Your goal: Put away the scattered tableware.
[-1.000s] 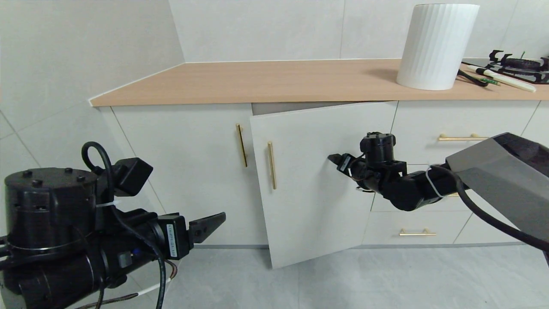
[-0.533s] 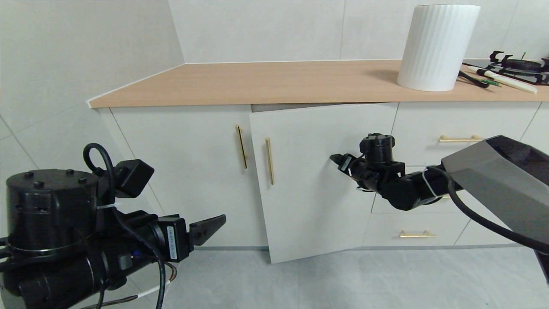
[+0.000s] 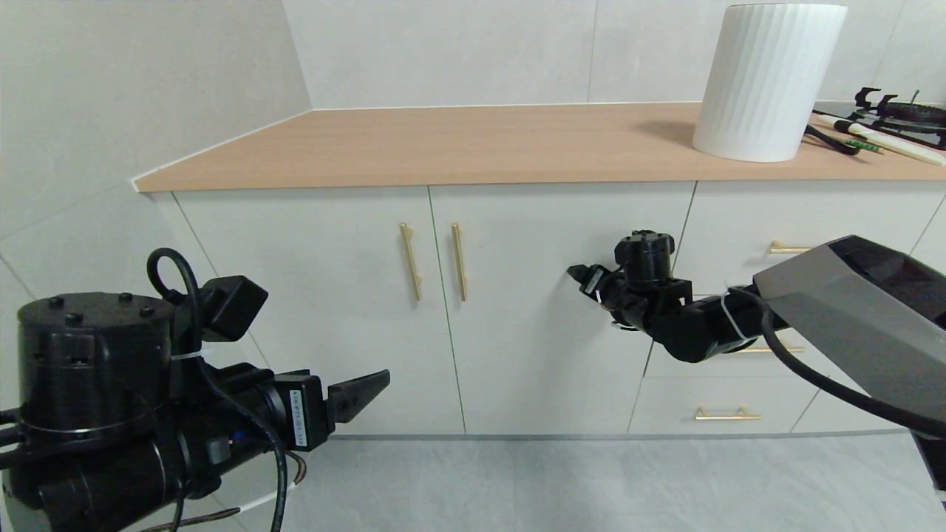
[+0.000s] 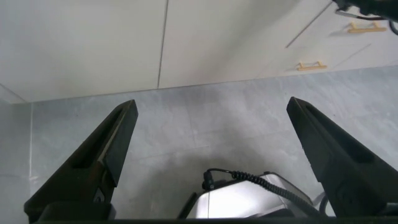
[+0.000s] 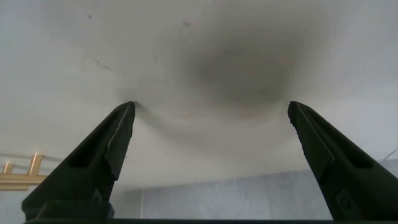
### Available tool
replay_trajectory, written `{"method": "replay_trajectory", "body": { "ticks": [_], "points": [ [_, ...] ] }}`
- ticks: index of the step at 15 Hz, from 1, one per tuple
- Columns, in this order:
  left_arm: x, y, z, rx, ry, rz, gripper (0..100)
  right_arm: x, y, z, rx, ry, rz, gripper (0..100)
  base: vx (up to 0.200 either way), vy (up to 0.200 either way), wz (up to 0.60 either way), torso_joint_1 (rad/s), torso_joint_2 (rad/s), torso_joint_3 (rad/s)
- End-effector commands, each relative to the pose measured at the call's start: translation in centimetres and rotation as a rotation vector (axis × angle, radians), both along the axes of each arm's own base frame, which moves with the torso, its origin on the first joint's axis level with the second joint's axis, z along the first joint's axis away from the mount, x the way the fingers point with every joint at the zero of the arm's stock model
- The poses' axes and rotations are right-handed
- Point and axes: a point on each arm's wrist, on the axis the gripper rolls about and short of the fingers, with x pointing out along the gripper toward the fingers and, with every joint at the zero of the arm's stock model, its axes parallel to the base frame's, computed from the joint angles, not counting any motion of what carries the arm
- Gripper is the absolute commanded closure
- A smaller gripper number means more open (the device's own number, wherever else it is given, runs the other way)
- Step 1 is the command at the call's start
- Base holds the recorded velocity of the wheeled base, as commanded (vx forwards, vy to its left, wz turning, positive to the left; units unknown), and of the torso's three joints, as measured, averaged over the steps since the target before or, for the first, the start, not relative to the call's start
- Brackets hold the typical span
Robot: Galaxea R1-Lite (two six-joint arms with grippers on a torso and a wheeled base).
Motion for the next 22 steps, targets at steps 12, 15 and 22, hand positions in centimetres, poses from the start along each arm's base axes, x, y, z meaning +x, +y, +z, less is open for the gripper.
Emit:
{"method": "replay_trajectory", "body": {
  "ticks": [12, 15, 22],
  "points": [
    [-0.2, 1.5, 1.4, 0.006, -0.077, 0.047, 0, -17.1, -6.2, 12.2, -0.077, -0.147, 0.089, 0, 0.000, 0.000, 0.00, 0.000, 0.00, 0.000],
    [-1.9, 2.9, 2.8, 0.018, -0.166, 0.059, 0, -27.7, -11.3, 13.6, -0.205, -0.282, 0.100, 0, 0.000, 0.000, 0.00, 0.000, 0.00, 0.000],
    [-11.3, 7.2, 2.2, 0.057, -0.422, 0.090, 0, -45.7, -19.5, 8.2, -0.433, -0.349, -0.203, 0, 0.000, 0.000, 0.00, 0.000, 0.00, 0.000]
  ]
}}
